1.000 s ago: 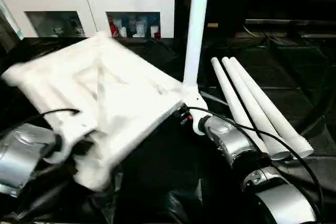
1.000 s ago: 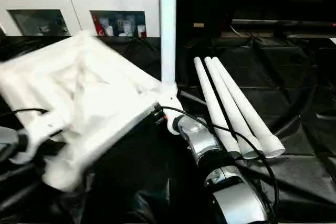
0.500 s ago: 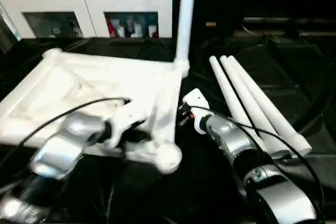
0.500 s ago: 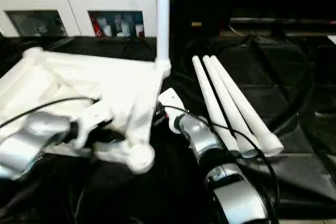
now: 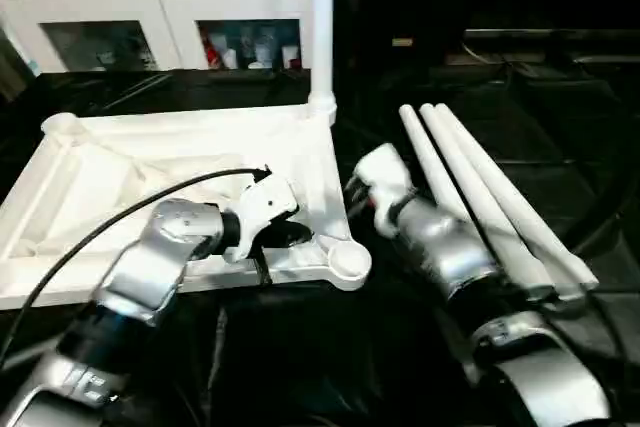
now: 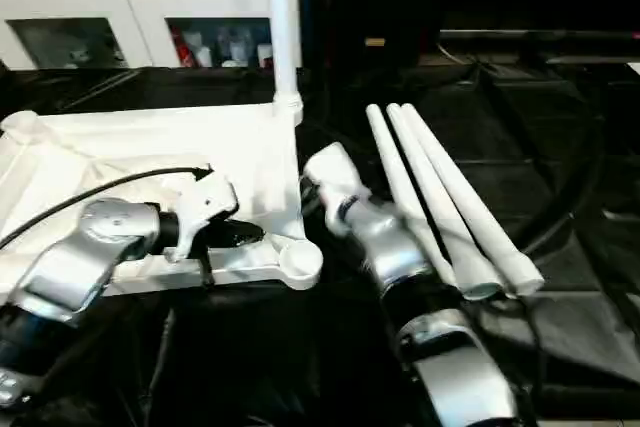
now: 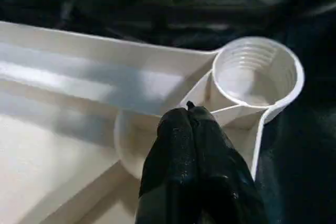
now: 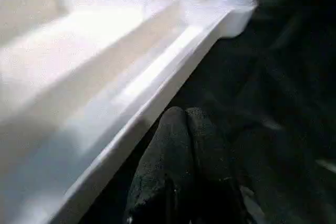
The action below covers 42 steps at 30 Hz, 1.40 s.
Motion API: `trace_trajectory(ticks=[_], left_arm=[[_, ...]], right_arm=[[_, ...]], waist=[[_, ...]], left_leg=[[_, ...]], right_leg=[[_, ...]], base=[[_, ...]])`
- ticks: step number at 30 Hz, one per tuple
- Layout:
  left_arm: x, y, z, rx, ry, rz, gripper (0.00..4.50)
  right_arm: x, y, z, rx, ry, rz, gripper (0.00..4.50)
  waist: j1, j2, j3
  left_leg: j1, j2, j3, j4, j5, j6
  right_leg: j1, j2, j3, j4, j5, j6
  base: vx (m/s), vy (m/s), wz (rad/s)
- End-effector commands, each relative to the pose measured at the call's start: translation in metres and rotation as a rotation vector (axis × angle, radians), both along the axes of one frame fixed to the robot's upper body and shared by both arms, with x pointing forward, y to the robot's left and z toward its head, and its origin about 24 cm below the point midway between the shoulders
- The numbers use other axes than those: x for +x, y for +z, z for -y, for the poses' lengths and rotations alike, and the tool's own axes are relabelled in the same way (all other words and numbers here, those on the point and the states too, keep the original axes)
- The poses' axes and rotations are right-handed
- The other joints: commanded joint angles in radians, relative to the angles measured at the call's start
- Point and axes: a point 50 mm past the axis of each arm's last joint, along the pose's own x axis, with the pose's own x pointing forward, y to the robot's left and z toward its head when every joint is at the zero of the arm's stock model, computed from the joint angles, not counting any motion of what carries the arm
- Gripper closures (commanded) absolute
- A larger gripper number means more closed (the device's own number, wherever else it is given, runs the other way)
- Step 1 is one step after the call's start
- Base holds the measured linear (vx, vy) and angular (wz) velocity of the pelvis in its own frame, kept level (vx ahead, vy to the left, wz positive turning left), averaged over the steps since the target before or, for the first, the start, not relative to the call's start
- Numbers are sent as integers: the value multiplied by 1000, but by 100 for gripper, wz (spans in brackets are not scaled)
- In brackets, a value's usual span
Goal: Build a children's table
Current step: Rotate table base, then pick table leg
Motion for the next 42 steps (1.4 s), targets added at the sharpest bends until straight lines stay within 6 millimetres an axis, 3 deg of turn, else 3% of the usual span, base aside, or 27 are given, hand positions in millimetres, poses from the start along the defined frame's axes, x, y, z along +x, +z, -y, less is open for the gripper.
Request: trace_trajectory(ticks=[1,2,3,6,8,9,10,13,18,21,24,28,29,31,32,38,42], left_arm=[[-1,8,-4,-31,13,14,450],[-1,10,-4,-50,22,15,417],[-3,13,-5,-74,28,13,417],[-10,18,-5,-118,24,-3,384],[-12,19,-3,-139,28,4,365],[-12,19,-3,-139,28,4,365],[-13,20,-1,-148,32,9,351],[-13,21,2,-155,37,21,326],[-16,26,13,-246,34,56,299],[-15,28,15,-275,49,95,267],[-13,25,18,-262,78,92,232],[-17,25,20,-256,54,89,210],[-18,25,19,-248,46,94,199],[-18,25,19,-244,43,96,172],[-20,23,19,-224,37,86,167],[-29,20,22,-191,-31,17,114],[-30,20,22,-186,-33,14,89]], right_arm=[[-3,5,7,61,-28,-37,416],[-4,10,11,79,-48,-40,410],[-5,14,18,62,-73,-34,410],[-11,23,36,-4,-164,-56,372],[-14,27,45,-20,-225,-90,354],[-14,27,45,-20,-225,-90,354],[-18,29,50,-24,-259,-114,330],[-24,31,57,-28,-311,-148,311],[-37,35,69,-19,-366,-197,277],[-38,35,71,-18,-377,-203,240],[-40,38,75,-35,-416,-219,208],[-43,43,78,-40,-437,-233,188],[-44,44,78,-43,-431,-238,178],[-45,43,78,-46,-425,-244,149],[-47,41,78,-40,-413,-263,146],[-50,32,81,-72,-461,-322,94],[-54,26,81,-72,-472,-384,71]], waist=[[2,16,-69],[4,14,-70],[6,18,-71],[8,18,-71],[9,15,-68],[9,15,-66],[8,9,-65],[7,11,-65],[7,5,-68],[7,7,-68],[7,-2,-68],[9,-3,-67],[10,-9,-69],[10,-5,-68],[11,-10,-68],[18,-7,-70],[27,-5,-69]], left_leg=[[14,18,-6,-65,-201,9],[15,18,-6,-65,-206,1],[16,17,-6,-65,-209,-2],[14,17,-7,-65,-191,-13],[14,12,-5,-65,-204,-19],[15,12,-4,-65,-210,-22],[15,11,-4,-66,-221,-22],[14,11,-6,-67,-212,-26],[13,13,-7,-66,-186,-29],[12,11,-6,-64,-185,-30],[11,9,-5,-62,-165,-24],[12,10,-4,-62,-154,-22],[11,10,-4,-62,-147,-22],[12,11,-5,-62,-143,-23],[12,11,-3,-61,-143,-24],[13,10,-2,-59,-117,-26],[16,10,-2,-60,-138,-35]], right_leg=[[60,-56,54,-62,-101,-208],[57,-55,53,-63,-108,-205],[57,-57,53,-64,-110,-204],[58,-54,53,-62,-91,-200],[58,-55,54,-68,-145,-188],[57,-55,54,-70,-164,-182],[56,-56,54,-75,-199,-169],[57,-56,55,-79,-233,-145],[58,-55,55,-77,-209,-133],[56,-54,54,-78,-201,-136],[59,-55,56,-76,-207,-129],[56,-55,56,-78,-225,-115],[57,-55,57,-76,-218,-114],[55,-54,57,-74,-208,-114],[55,-54,57,-75,-207,-115],[55,-54,60,-69,-184,-122],[53,-55,60,-72,-212,-113]], base=[[0,0,0],[0,0,0],[0,0,0],[0,0,0],[0,0,0],[0,0,0],[0,0,0],[0,0,0],[0,0,0],[0,0,0],[0,0,0],[0,0,0],[0,0,0],[0,0,0],[0,0,0],[0,0,0],[0,0,0]])
